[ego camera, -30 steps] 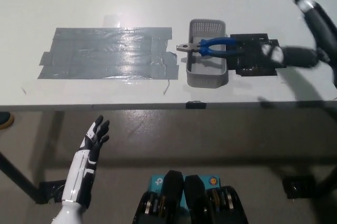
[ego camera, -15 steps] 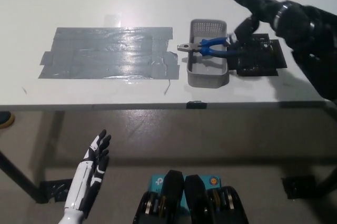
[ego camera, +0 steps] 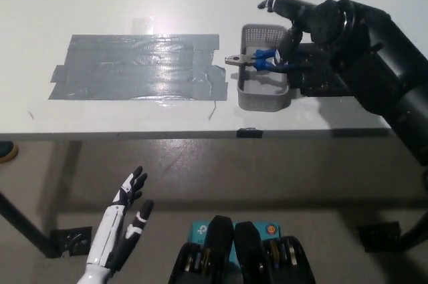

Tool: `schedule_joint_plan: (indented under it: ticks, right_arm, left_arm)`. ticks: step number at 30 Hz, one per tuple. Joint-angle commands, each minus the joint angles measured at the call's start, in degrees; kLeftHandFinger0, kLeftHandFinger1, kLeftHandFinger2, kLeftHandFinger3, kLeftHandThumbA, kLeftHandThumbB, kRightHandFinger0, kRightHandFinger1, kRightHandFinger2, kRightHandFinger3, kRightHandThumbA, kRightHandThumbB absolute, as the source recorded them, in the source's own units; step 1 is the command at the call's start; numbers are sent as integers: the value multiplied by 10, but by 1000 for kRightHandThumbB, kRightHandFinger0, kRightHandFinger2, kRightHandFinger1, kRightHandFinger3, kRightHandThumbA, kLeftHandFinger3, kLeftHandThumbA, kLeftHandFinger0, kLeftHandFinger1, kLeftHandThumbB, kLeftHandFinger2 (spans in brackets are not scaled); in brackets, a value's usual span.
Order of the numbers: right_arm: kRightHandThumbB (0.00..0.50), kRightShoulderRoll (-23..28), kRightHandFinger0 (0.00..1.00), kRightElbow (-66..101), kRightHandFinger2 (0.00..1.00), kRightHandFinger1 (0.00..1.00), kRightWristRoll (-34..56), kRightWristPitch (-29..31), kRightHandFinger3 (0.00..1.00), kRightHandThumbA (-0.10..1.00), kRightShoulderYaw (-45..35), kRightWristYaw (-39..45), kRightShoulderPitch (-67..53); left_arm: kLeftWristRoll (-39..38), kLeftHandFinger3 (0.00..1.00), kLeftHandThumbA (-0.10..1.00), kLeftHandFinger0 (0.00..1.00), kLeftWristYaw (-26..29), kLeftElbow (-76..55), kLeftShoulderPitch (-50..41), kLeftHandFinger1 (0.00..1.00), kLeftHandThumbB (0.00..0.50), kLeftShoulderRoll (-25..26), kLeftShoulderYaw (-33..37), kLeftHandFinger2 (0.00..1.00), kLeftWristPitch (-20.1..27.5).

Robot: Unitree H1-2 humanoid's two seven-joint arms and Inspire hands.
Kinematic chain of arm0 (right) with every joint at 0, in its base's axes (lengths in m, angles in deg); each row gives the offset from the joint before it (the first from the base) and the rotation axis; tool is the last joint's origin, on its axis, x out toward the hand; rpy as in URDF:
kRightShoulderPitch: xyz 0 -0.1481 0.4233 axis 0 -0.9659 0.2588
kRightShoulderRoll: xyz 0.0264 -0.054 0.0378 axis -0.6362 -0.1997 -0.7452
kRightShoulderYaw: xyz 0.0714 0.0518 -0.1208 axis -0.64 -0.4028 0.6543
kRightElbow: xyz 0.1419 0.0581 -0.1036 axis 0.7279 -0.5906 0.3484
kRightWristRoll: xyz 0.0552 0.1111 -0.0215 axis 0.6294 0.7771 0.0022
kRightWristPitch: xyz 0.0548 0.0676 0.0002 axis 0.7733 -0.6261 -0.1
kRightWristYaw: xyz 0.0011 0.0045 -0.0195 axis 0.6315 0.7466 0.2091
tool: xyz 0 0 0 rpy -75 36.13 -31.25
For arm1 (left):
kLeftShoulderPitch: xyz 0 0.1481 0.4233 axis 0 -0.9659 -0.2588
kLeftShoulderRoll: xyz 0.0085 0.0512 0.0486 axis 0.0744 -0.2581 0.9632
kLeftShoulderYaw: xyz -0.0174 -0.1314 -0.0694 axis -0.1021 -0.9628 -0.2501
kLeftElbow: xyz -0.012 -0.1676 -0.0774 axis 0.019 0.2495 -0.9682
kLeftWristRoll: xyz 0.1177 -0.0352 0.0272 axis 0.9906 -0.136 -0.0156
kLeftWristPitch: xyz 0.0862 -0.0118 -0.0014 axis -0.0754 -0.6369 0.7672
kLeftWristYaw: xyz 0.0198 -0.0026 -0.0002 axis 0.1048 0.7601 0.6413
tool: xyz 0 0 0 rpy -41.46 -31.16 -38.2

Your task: The robot picks the blue plier placed on top of the container and places it on the grey area of the table

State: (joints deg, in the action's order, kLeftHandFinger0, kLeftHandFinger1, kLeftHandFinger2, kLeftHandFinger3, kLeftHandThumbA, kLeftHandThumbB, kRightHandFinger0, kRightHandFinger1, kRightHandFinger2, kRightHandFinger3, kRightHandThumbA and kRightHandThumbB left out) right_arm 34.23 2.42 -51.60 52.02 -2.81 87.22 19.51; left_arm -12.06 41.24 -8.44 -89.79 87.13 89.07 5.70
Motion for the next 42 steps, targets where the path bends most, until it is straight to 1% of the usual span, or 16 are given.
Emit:
schedule_joint_plan:
  ticks: [1, 3, 6, 8, 16, 19, 23, 25, 28, 29, 30, 33, 35, 39, 41, 42]
  right_arm:
    - [339, -14, 1000, -24, 1000, 1000, -38, 3, 1000, 967, 15, 3, 55]
    - [317, -25, 1000, -51, 1000, 1000, -47, 8, 1000, 941, 24, -8, 58]
    - [320, -33, 1000, -73, 1000, 1000, -49, 9, 1000, 918, 21, -13, 62]
    - [320, -41, 1000, -95, 1000, 1000, -47, 13, 1000, 940, 17, -15, 64]
    - [322, -57, 1000, -119, 1000, 1000, -41, 25, 1000, 911, 1, -31, 60]
    - [314, -62, 1000, -116, 1000, 1000, -44, 23, 1000, 923, 2, -31, 60]
    - [321, -66, 1000, -123, 1000, 1000, -46, 27, 1000, 934, 3, -37, 59]
    - [327, -70, 1000, -140, 1000, 1000, -49, 41, 1000, 947, 6, -45, 59]
    - [309, -72, 1000, -148, 1000, 1000, -50, 43, 1000, 929, 6, -47, 57]
    - [309, -73, 1000, -149, 1000, 1000, -51, 44, 1000, 930, 5, -47, 57]
    - [319, -74, 1000, -149, 1000, 1000, -42, 41, 1000, 895, -5, -49, 51]
    - [328, -78, 1000, -160, 1000, 1000, -43, 39, 1000, 851, -9, -54, 47]
    - [317, -79, 1000, -173, 1000, 1000, -50, 60, 1000, 857, 1, -54, 43]
    - [320, -85, 1000, -183, 1000, 1000, -56, 69, 1000, 827, 5, -66, 32]
    - [312, -86, 1000, -185, 1000, 1000, -68, 72, 1000, 841, 18, -65, 26]
    - [304, -87, 1000, -188, 1000, 1000, -76, 71, 1000, 816, 26, -67, 23]
  left_arm:
    - [5, 1000, 959, 1000, -2, -20, 4, 1000, 61, 7, 1, 1000, 2]
    - [4, 1000, 966, 1000, -3, -21, 7, 1000, 74, 8, 0, 1000, 2]
    - [3, 1000, 983, 1000, -5, -19, 13, 1000, 82, 10, 0, 1000, 1]
    - [3, 1000, 1000, 1000, -4, -14, 13, 1000, 96, 10, 2, 1000, 8]
    - [-8, 1000, 1000, 1000, -13, -20, 15, 1000, 79, 13, 5, 1000, 4]
    - [-5, 1000, 1000, 1000, -11, -20, 16, 1000, 80, 12, 7, 1000, 7]
    - [-1, 1000, 1000, 1000, -12, -21, 17, 1000, 67, 13, 10, 1000, 6]
    - [-2, 1000, 1000, 1000, -11, -21, 18, 1000, 65, 13, 10, 1000, 6]
    - [-5, 1000, 981, 1000, -13, -19, 20, 1000, 51, 13, 11, 1000, 8]
    - [-5, 1000, 978, 1000, -13, -18, 20, 1000, 51, 13, 11, 1000, 9]
    - [-10, 1000, 953, 1000, -16, -19, 20, 1000, 44, 13, 11, 1000, 9]
    - [-6, 1000, 949, 1000, -15, -16, 21, 1000, 47, 14, 12, 1000, 16]
    - [-5, 1000, 955, 1000, -14, -13, 21, 1000, 51, 14, 14, 1000, 20]
    - [-7, 1000, 952, 998, -15, -13, 21, 1000, 48, 15, 12, 1000, 22]
    - [-9, 1000, 951, 993, -16, -15, 20, 1000, 54, 14, 11, 1000, 20]
    - [-9, 1000, 949, 983, -16, -16, 20, 1000, 52, 13, 11, 1000, 18]
